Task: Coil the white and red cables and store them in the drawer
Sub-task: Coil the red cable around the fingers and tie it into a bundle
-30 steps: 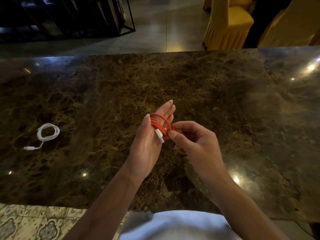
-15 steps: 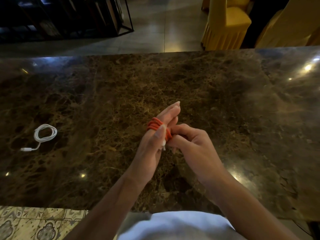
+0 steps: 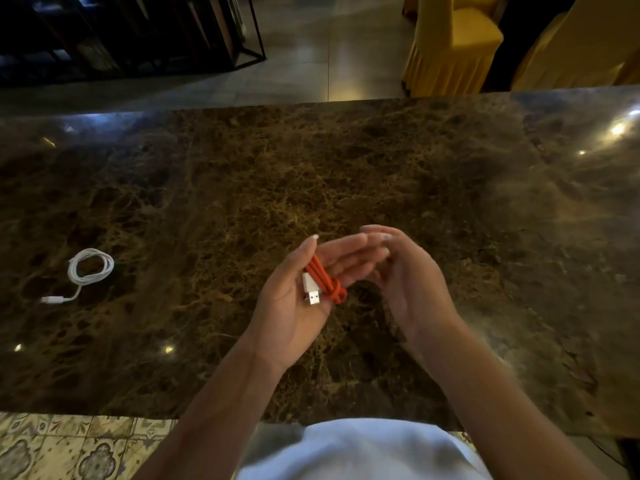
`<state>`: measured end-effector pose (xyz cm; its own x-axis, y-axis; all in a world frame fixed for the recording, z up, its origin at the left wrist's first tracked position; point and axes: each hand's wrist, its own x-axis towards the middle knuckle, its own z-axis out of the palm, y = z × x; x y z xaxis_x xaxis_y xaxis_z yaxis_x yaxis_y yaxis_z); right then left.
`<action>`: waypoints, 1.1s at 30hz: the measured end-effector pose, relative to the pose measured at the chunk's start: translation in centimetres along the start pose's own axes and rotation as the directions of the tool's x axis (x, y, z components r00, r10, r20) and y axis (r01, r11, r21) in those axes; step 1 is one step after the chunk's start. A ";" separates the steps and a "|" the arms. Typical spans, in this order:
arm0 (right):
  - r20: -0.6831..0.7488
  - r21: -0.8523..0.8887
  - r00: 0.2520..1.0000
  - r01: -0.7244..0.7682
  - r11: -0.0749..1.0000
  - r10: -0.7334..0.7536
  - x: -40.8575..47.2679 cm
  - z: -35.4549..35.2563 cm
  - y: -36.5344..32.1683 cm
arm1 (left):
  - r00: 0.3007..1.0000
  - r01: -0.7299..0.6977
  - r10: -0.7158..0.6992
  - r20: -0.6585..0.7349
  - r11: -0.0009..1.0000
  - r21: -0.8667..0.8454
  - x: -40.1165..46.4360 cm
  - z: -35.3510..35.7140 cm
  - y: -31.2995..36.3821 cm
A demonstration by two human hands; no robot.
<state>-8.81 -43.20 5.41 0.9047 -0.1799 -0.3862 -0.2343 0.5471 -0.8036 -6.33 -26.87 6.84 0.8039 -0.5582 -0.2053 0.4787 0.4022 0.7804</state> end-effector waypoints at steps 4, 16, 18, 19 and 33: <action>0.341 -0.259 0.904 -0.175 0.950 0.259 0.4 0.8 -0.9 | 0.966 0.176 -0.128 0.225 0.962 -0.207 -0.4 0.7 -0.6; 0.504 -0.277 0.845 -0.040 0.960 0.180 -1.3 0.6 -0.1 | 0.747 0.372 -0.400 0.531 0.914 0.165 -0.1 -0.7 -0.1; 0.461 -0.252 0.879 0.000 0.968 0.120 -1.8 0.2 0.0 | 0.732 0.358 -0.430 0.528 0.903 0.238 0.2 -0.8 0.3; 0.455 -0.248 0.885 0.026 0.969 0.092 -2.1 0.0 0.0 | 0.725 0.341 -0.436 0.534 0.900 0.272 0.3 -0.7 0.5; 0.434 -0.228 0.900 0.148 0.962 -0.036 -4.7 -0.7 0.2 | 0.644 0.167 -0.563 0.518 0.764 0.623 1.0 -0.8 1.3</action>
<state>-13.38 -42.83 6.73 0.9772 0.1736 -0.1220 -0.1723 0.3136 -0.9338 -4.65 -26.34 7.17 0.0656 -0.9619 -0.2655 0.2804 -0.2376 0.9300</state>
